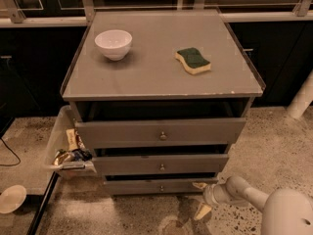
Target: Close bottom drawer
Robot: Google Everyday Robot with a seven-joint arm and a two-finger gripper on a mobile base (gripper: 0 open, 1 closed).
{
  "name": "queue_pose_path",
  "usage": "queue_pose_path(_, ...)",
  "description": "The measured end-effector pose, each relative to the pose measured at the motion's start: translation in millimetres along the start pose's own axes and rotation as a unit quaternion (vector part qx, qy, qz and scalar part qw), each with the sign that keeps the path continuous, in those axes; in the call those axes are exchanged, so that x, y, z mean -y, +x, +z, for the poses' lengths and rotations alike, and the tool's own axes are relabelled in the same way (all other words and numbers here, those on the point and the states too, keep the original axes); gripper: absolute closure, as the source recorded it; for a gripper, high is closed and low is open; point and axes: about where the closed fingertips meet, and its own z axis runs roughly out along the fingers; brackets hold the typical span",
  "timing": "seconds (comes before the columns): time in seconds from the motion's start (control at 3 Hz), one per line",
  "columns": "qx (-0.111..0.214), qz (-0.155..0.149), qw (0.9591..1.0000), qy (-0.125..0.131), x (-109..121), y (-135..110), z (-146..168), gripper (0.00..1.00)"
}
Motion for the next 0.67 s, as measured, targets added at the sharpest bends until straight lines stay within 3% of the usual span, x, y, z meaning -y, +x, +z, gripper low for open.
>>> queue_pose_path(0.67,-0.006,-0.007,0.9999,0.006,-12,-1,-7,0.0)
